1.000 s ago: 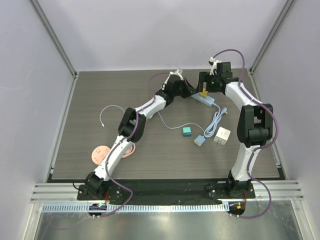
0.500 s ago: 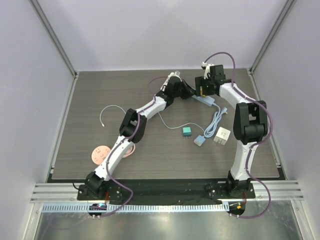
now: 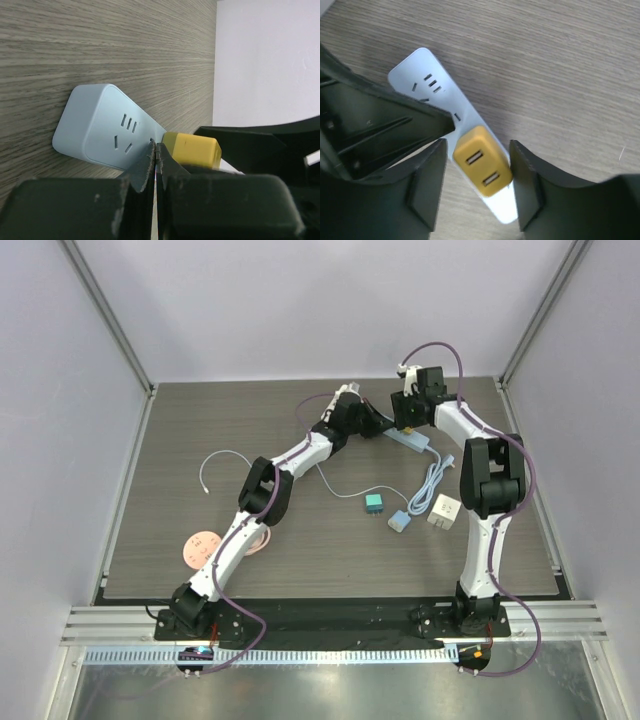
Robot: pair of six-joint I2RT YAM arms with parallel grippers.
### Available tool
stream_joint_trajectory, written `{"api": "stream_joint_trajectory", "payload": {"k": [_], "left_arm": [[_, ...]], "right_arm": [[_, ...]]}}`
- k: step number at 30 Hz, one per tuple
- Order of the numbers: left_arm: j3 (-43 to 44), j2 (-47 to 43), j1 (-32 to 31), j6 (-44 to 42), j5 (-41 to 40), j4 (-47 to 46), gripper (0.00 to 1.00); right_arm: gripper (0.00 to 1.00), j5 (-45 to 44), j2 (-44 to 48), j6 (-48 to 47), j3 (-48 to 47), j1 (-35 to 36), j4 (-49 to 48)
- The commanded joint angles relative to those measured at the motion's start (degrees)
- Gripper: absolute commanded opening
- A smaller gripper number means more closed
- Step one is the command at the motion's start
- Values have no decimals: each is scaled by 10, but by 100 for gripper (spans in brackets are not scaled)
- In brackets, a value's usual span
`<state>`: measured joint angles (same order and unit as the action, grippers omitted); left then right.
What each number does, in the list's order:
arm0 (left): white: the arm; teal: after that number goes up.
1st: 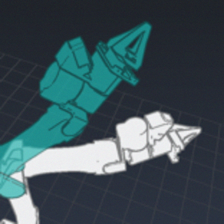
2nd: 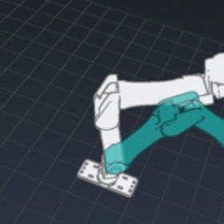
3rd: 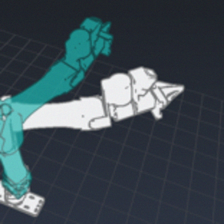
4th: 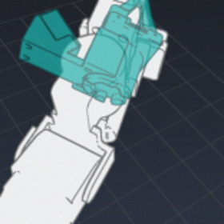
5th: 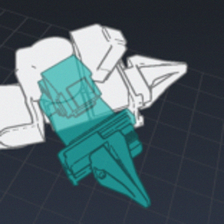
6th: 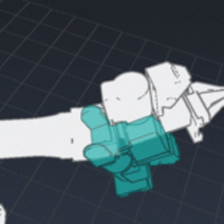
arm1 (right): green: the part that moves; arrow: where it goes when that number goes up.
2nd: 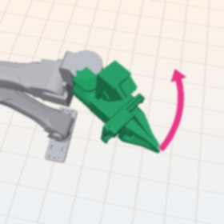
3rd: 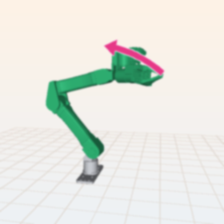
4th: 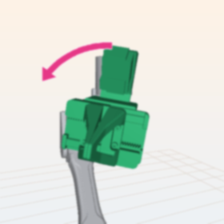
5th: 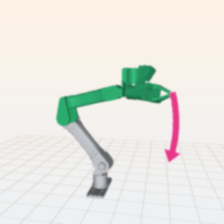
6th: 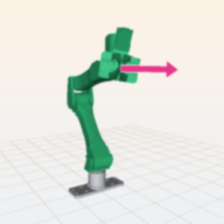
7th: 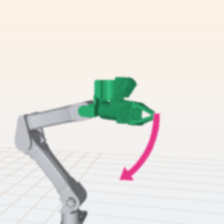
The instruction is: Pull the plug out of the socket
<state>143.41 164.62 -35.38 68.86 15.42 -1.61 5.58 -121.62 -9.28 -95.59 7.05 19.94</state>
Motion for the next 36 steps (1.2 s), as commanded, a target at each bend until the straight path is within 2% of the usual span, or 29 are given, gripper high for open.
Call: {"api": "stream_joint_trajectory", "payload": {"k": [1, 2, 4, 5, 14, 22, 25, 31, 32, 34, 35, 36], "left_arm": [[-7, 4, 7, -12, -20, 106, 0], [-6, 5, 7, -10, -19, 102, 0], [-5, 9, 7, -7, -17, 101, 0], [-5, 11, 7, -4, -16, 101, 0], [5, 20, 7, -2, -23, 111, 0], [5, 19, 7, -3, -24, 113, 0], [5, 20, 7, -3, -25, 113, 0], [5, 20, 7, -2, -26, 115, 0], [6, 20, 7, -1, -27, 117, 0], [6, 20, 6, 0, -28, 121, 0], [6, 20, 6, 0, -30, 122, 0], [9, 20, 6, -1, -31, 123, 0]], "right_arm": [[56, 35, -26, -23, -36, -7, -3], [55, 39, -31, -24, -40, -12, -3], [46, 44, -34, -26, -40, -16, 2], [46, 49, -27, -27, -34, -19, 0], [49, 78, 0, -18, 10, -37, -15], [60, 71, 29, -15, 29, -38, -19], [58, 74, 29, -13, 28, -37, -21], [43, 85, 20, -7, 25, -37, -39], [32, 87, 20, -6, 26, -36, -48], [23, 88, 24, -3, 35, -35, -59], [12, 85, 31, -1, 40, -34, -74], [6, 80, 36, 0, 44, -33, -82]]}}
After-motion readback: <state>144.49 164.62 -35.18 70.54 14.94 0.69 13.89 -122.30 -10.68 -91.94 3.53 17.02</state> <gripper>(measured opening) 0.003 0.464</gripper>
